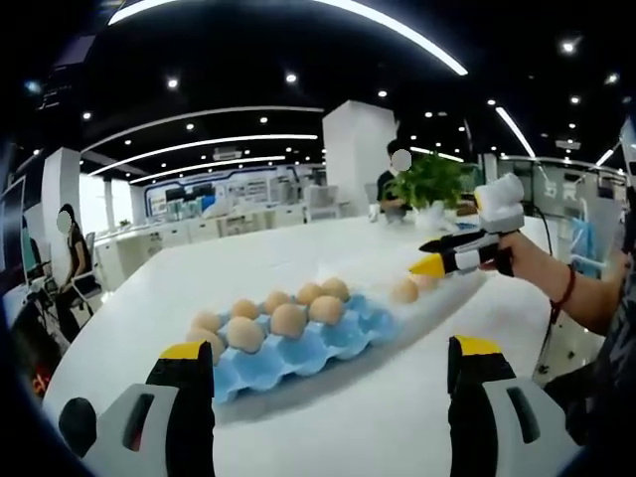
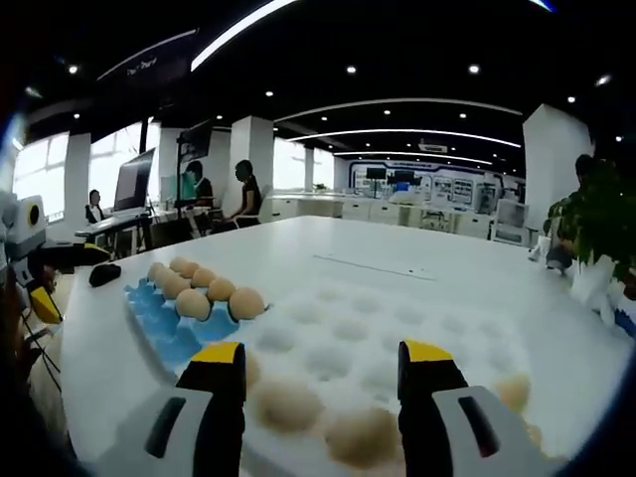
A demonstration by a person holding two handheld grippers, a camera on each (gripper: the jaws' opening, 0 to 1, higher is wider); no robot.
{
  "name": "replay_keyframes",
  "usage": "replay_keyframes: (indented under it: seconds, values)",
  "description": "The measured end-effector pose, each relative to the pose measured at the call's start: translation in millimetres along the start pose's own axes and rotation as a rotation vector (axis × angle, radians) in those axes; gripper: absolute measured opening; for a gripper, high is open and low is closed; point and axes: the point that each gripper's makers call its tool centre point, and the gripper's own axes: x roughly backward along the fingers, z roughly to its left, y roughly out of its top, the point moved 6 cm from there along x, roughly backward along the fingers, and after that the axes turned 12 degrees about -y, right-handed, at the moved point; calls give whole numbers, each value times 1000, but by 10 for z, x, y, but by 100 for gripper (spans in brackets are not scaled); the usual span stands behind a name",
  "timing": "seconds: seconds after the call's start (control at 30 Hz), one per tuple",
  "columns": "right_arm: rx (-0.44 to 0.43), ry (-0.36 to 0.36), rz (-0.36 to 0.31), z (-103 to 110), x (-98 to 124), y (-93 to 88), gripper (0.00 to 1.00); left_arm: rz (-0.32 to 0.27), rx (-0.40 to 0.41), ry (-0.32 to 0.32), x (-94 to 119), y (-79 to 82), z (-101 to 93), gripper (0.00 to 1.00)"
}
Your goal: Place the egg into an empty slot of the egg tray after lifting it from the table, then release the egg inside the slot.
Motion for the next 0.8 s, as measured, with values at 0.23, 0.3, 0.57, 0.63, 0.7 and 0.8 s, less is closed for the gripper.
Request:
replay_keyframes:
  seconds: [0.23,0.3,0.57,0.63,0.7,0.8]
  values:
    - [-9,-30,3,-136,53,-31,64,3,-1,-7,-18,0,-22,100]
    - [-36,-33,3,-194,73,-33,64,4,1,-9,-23,-3,-28,100]
    - [-48,-78,7,-400,156,-61,64,11,-1,-14,-51,-10,-57,100]
    - [-50,-86,8,-432,182,-67,64,8,-2,-16,-56,-3,-61,100]
    - [-53,-95,11,-496,196,-73,64,6,0,-17,-69,2,-76,100]
    - [-53,-114,10,-569,209,-77,64,12,-3,-17,-95,-6,-86,100]
